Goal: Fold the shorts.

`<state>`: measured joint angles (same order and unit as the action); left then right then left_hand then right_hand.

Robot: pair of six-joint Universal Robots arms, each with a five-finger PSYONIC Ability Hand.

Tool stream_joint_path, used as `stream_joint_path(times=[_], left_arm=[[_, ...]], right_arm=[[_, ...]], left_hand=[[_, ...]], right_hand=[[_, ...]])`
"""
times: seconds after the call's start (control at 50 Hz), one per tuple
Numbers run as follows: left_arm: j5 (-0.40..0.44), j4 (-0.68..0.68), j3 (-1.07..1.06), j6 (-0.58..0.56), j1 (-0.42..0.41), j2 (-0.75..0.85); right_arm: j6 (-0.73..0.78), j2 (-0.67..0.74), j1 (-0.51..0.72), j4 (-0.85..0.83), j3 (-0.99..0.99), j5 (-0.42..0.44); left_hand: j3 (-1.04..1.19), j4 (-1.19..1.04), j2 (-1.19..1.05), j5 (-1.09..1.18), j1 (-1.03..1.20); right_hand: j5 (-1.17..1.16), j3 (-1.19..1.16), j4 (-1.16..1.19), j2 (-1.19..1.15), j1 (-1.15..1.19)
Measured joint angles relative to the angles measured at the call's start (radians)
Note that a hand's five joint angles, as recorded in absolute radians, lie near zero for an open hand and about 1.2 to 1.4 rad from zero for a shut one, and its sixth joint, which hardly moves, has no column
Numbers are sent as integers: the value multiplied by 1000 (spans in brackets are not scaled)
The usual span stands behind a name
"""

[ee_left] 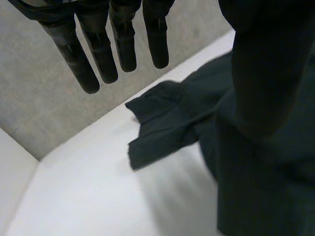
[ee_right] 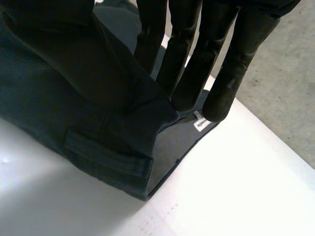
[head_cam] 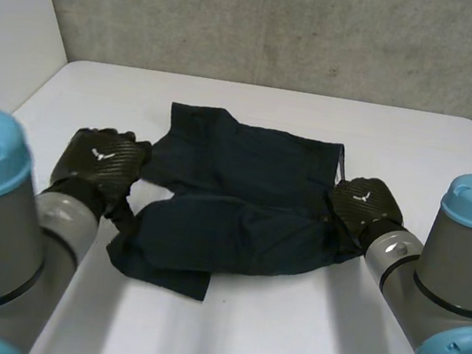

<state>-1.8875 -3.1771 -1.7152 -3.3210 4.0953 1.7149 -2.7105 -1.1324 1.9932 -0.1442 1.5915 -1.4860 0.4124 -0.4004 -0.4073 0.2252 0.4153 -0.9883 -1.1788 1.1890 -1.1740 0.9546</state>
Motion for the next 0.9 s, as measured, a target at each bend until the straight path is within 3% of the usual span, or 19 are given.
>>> stream_joint_path(times=[0.12,0.22,0.4,0.48,0.58,0.64,0.68,0.7,0.74,0.82,0.9], left_arm=[[22,80,-62,182,9,-47],[55,108,-91,244,46,-32],[262,119,-111,308,175,62],[311,115,-101,335,195,91],[317,110,-64,356,193,161],[313,109,-40,358,187,198],[311,109,-29,358,184,213],[305,109,-9,356,178,231],[298,110,6,352,173,232],[279,121,50,335,168,177],[268,161,121,261,171,19]], right_arm=[[-9,1,-1,-18,-3,-4],[-9,-1,0,-20,3,-2],[-7,-4,0,-20,21,0],[-6,-6,0,-21,26,1],[-6,-12,1,-20,30,0],[-6,-18,1,-19,29,-1],[-4,-26,1,-18,28,-1],[1,-44,0,-14,23,-1],[6,-64,-1,-8,18,-1],[37,-131,-2,27,-1,0],[104,-235,-1,110,-61,5]], left_hand=[[69,-84,-73,88,69],[168,-185,-174,185,178],[190,-199,-194,197,194],[180,-187,-183,185,187],[193,-201,-198,199,200],[359,-354,-364,351,369],[359,-354,-364,351,369],[737,-758,-750,735,725],[765,-789,-774,741,725],[771,-793,-780,741,725],[771,-794,-783,741,725]], right_hand=[[0,0,0,0,0],[0,0,0,0,0],[0,0,0,0,0],[0,0,0,0,0],[0,0,0,0,0],[0,0,0,0,0],[0,0,0,0,0],[0,0,0,0,0],[0,0,0,0,0],[0,0,0,0,0],[0,0,0,0,0]])
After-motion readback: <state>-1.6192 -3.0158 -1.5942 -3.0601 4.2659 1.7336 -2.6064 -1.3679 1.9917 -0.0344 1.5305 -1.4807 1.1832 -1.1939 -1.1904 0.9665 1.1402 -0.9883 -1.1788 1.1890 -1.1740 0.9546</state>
